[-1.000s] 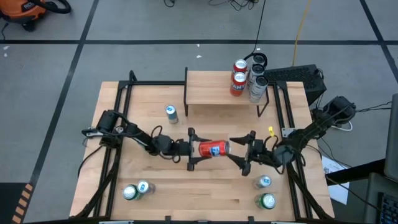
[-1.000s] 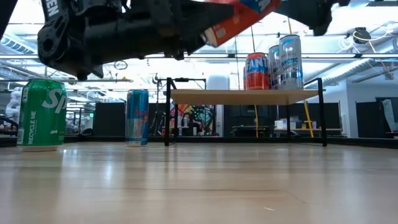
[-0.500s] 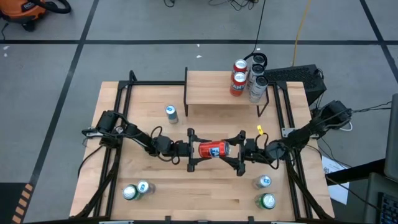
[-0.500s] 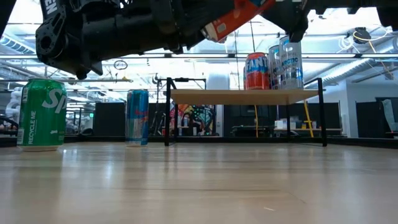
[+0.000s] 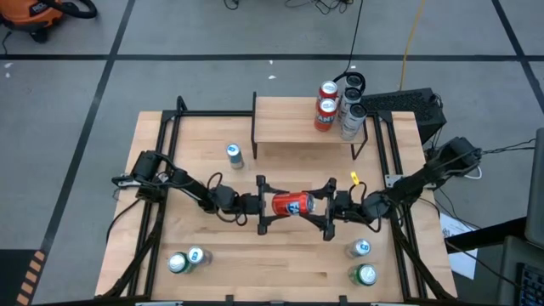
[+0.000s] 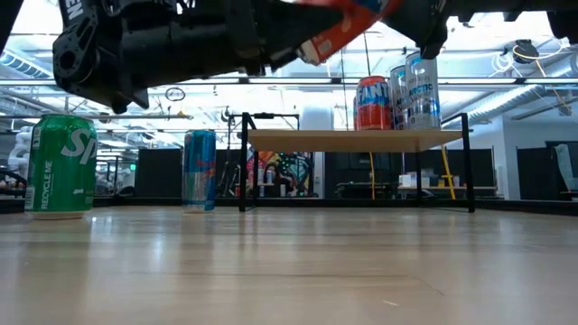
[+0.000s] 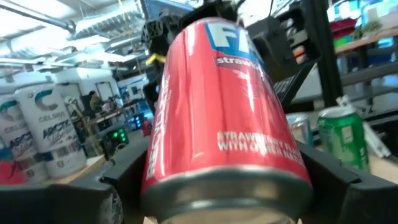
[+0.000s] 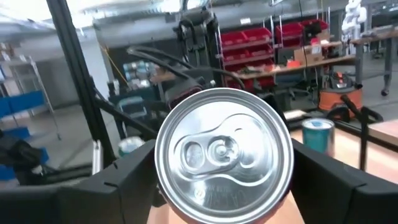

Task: Place canned beverage on shelf
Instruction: Put the red soda can on the shelf aligned with the other red soda cans

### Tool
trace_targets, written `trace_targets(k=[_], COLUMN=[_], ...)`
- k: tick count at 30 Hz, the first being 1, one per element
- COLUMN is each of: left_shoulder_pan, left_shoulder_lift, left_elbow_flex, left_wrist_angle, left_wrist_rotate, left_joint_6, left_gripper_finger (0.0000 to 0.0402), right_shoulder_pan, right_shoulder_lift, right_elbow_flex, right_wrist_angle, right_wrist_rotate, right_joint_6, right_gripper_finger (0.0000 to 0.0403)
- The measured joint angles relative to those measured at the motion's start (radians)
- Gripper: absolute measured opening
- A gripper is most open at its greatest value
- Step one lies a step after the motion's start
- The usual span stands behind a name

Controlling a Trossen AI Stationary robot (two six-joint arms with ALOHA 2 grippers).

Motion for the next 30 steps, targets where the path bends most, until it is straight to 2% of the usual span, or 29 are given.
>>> trace_targets(k=[2, 4, 8, 14, 17, 19, 24, 30], left_shoulder_pan=[0.0, -0.003, -0.006, 0.017, 0.023, 0.023, 0.023, 0.022], left_shoulder_lift=[0.001, -0.007, -0.056, -0.147, -0.156, -0.16, -0.16, -0.16], left_elbow_flex=[0.002, 0.0, 0.0, 0.0, -0.001, 0.0, 0.005, 0.005], left_wrist_angle=[-0.018, -0.024, -0.14, -0.388, -0.406, -0.403, -0.406, -0.405], left_wrist_rotate=[-0.042, -0.134, -0.239, -0.256, -0.249, -0.245, -0.241, -0.24], left_joint_6=[0.003, 0.004, -0.05, -0.151, -0.163, -0.165, -0.166, -0.166], left_gripper_finger=[0.0314, 0.034, 0.0389, 0.0379, 0.0376, 0.0376, 0.0376, 0.0376], right_shoulder_pan=[-0.005, -0.01, -0.02, -0.087, -0.147, -0.192, -0.339, -0.517], right_shoulder_lift=[-0.048, -0.111, -0.236, -0.365, -0.37, -0.361, -0.336, -0.287], right_elbow_flex=[0.003, 0.012, 0.079, 0.336, 0.507, 0.613, 0.8, 0.875], right_wrist_angle=[-0.101, -0.238, -0.601, -1.311, -1.624, -1.771, -2.0, -2.036], right_wrist_rotate=[0.004, 0.058, 0.094, 0.084, 0.033, 0.022, -0.074, -0.248], right_joint_6=[0.011, 0.034, 0.11, 0.276, 0.326, 0.339, 0.325, 0.211], right_gripper_finger=[0.0285, 0.0285, 0.0285, 0.0285, 0.0285, 0.0285, 0.0285, 0.0285])
